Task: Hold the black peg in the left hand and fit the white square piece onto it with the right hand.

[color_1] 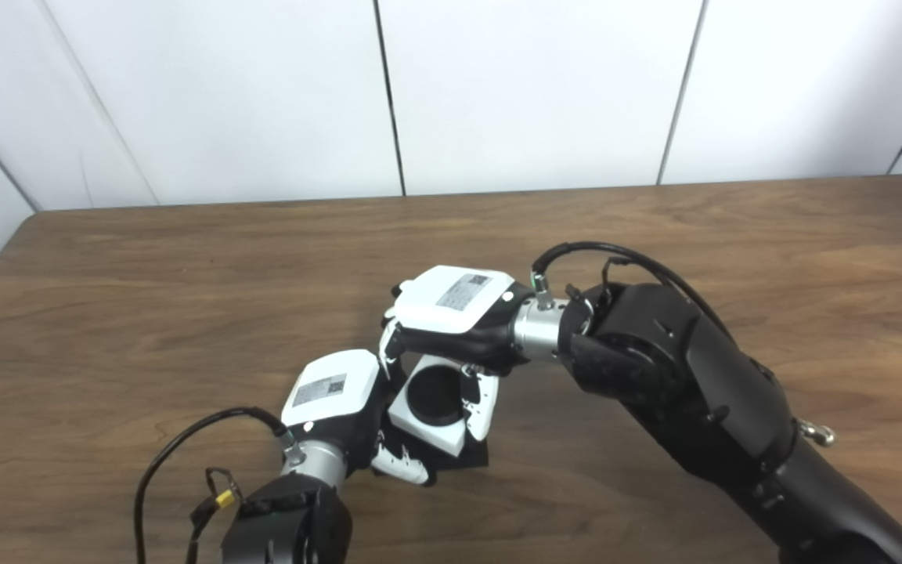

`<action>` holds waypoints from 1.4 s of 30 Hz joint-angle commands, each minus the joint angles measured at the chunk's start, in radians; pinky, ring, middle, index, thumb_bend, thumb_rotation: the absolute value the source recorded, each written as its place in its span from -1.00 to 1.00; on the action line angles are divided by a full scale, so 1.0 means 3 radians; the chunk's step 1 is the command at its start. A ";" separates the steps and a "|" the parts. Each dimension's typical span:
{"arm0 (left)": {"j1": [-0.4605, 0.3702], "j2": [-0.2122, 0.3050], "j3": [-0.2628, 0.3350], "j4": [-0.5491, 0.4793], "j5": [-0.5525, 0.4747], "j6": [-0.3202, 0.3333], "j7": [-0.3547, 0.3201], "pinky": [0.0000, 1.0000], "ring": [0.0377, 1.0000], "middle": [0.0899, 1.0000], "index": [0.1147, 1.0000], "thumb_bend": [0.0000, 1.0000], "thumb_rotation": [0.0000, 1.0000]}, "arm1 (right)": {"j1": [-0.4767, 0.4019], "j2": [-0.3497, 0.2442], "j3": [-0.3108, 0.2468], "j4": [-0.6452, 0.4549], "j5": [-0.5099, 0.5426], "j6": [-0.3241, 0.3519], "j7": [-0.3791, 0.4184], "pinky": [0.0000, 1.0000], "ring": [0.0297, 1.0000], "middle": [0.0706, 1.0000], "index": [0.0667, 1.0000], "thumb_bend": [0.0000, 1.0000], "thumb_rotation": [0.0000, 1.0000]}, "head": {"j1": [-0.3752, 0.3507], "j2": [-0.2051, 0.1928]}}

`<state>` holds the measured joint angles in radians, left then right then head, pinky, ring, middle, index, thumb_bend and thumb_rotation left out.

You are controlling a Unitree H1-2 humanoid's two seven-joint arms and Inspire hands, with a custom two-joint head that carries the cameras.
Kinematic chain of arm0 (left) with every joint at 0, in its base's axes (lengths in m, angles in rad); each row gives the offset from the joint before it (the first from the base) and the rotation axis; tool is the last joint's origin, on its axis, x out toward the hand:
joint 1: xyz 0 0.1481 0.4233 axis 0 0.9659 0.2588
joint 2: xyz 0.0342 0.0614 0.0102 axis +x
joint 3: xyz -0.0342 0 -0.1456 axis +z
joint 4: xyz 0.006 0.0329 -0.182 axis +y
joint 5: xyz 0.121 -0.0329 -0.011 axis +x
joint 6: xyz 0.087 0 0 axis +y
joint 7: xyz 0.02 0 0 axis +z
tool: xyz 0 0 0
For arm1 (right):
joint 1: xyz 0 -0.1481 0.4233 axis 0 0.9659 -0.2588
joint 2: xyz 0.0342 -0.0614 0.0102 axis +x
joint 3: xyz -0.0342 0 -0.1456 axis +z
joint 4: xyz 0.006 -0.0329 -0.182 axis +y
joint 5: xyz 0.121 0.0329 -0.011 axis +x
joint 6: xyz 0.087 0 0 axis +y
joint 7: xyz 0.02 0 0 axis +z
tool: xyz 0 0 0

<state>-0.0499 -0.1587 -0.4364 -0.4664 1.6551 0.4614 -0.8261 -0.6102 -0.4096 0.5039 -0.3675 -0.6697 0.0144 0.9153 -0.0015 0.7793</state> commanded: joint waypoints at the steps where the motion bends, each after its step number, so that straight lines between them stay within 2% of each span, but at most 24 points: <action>1: 0.0211 -0.0677 -0.0189 0.0322 0.0112 0.0018 0.0027 0.97 0.86 0.64 -0.16 0.05 -0.88 | -0.0136 -0.0098 -0.0046 0.0057 0.0104 -0.0152 -0.0015 1.00 0.76 0.52 -0.09 0.05 -0.71 | 0.0002 0.0005; 2: 0.0211 -0.0672 -0.0191 0.0319 0.0098 0.0021 0.0037 0.97 0.86 0.64 -0.16 0.05 -0.88 | -0.0142 -0.0109 -0.0042 0.0071 0.0114 -0.0143 -0.0004 1.00 0.75 0.53 -0.09 0.05 -0.70 | 0.0006 0.0008; 3: 0.0210 -0.0667 -0.0192 0.0316 0.0088 0.0023 0.0043 0.97 0.85 0.63 -0.16 0.05 -0.89 | -0.0153 -0.0119 -0.0033 0.0078 0.0121 -0.0115 0.0025 1.00 0.76 0.54 0.11 0.56 -0.57 | 0.0006 0.0008; 4: 0.0211 -0.0668 -0.0191 0.0314 0.0083 0.0024 0.0046 0.96 0.85 0.64 -0.16 0.05 -0.89 | -0.0163 -0.0127 -0.0026 0.0080 0.0129 -0.0086 0.0054 1.00 0.77 0.56 0.21 0.78 -0.47 | 0.0006 0.0008; 6: 0.0219 -0.0679 -0.0184 0.0308 0.0090 0.0020 0.0046 0.96 0.85 0.65 -0.16 0.05 -0.89 | -0.0181 -0.0144 -0.0015 0.0071 0.0132 -0.0035 0.0108 1.00 0.79 0.61 0.37 0.97 -0.33 | 0.0008 0.0008; 8: 0.0225 -0.0687 -0.0177 0.0300 0.0099 0.0015 0.0041 0.95 0.85 0.66 -0.16 0.04 -0.89 | -0.0199 -0.0160 -0.0006 0.0053 0.0123 0.0008 0.0164 1.00 0.83 0.67 0.51 0.99 -0.21 | 0.0004 0.0009; 14: 0.0214 -0.0659 -0.0182 0.0288 0.0090 0.0024 0.0022 0.95 0.85 0.66 -0.16 0.04 -0.89 | -0.0210 -0.0182 -0.0068 -0.0050 0.0139 0.0124 0.0271 1.00 0.97 0.85 0.75 1.00 -0.09 | -0.0006 0.0001; 18: 0.0200 -0.0647 -0.0170 0.0280 0.0084 0.0023 0.0001 0.96 0.85 0.66 -0.16 0.04 -0.89 | -0.0242 -0.0186 -0.0096 -0.0123 0.0122 0.0167 0.0298 1.00 1.00 0.89 0.79 1.00 -0.07 | -0.0010 -0.0002; 27: 0.0147 -0.0585 -0.0116 0.0185 -0.0123 0.0020 0.0010 0.94 0.81 0.61 -0.15 0.05 -0.88 | -0.0341 -0.0163 -0.0228 -0.0229 0.0179 0.0372 0.0369 1.00 1.00 0.85 0.73 1.00 -0.13 | -0.0010 -0.0004; 28: 0.0126 -0.0598 -0.0100 0.0136 -0.0121 0.0019 -0.0046 0.94 0.81 0.61 -0.15 0.05 -0.88 | -0.0350 -0.0166 -0.0244 -0.0229 0.0185 0.0383 0.0370 1.00 1.00 0.85 0.73 1.00 -0.13 | -0.0010 -0.0004; 29: 0.0111 -0.0608 -0.0088 0.0103 -0.0121 0.0019 -0.0086 0.94 0.82 0.63 0.14 0.42 -0.83 | -0.0356 -0.0168 -0.0254 -0.0230 0.0188 0.0390 0.0371 1.00 1.00 0.85 0.74 1.00 -0.13 | -0.0010 -0.0004; 30: 0.0076 -0.0627 -0.0049 0.0025 -0.0140 0.0020 -0.0199 0.94 0.82 0.63 0.24 0.54 -0.81 | -0.0368 -0.0168 -0.0267 -0.0228 0.0187 0.0411 0.0377 1.00 1.00 0.85 0.74 1.00 -0.13 | -0.0002 -0.0002; 32: -0.0021 -0.0674 0.0061 -0.0149 -0.0166 0.0014 -0.0525 0.98 0.87 0.69 0.47 0.65 -0.74 | -0.0385 -0.0168 -0.0295 -0.0227 0.0192 0.0454 0.0383 1.00 1.00 0.85 0.71 1.00 -0.15 | 0.0004 -0.0002; 36: -0.0204 -0.0709 0.0202 -0.0380 -0.0096 -0.0008 -0.0952 0.97 0.87 0.69 0.53 0.73 -0.71 | -0.0400 -0.0171 -0.0328 -0.0216 0.0207 0.0496 0.0365 1.00 1.00 0.84 0.69 1.00 -0.18 | 0.0016 -0.0011; 42: -0.0511 -0.0718 0.0389 -0.0679 0.0146 -0.0078 -0.1357 0.90 0.84 0.70 0.59 0.86 -0.67 | -0.0410 -0.0187 -0.0402 -0.0215 0.0210 0.0558 0.0338 1.00 1.00 0.82 0.65 1.00 -0.16 | 0.0025 -0.0013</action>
<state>-0.0705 -0.1678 -0.3461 -0.6168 1.6511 0.4507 -1.1411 -0.6490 -0.4581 0.4242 -0.3812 -0.6161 0.1572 1.0413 0.0046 0.7747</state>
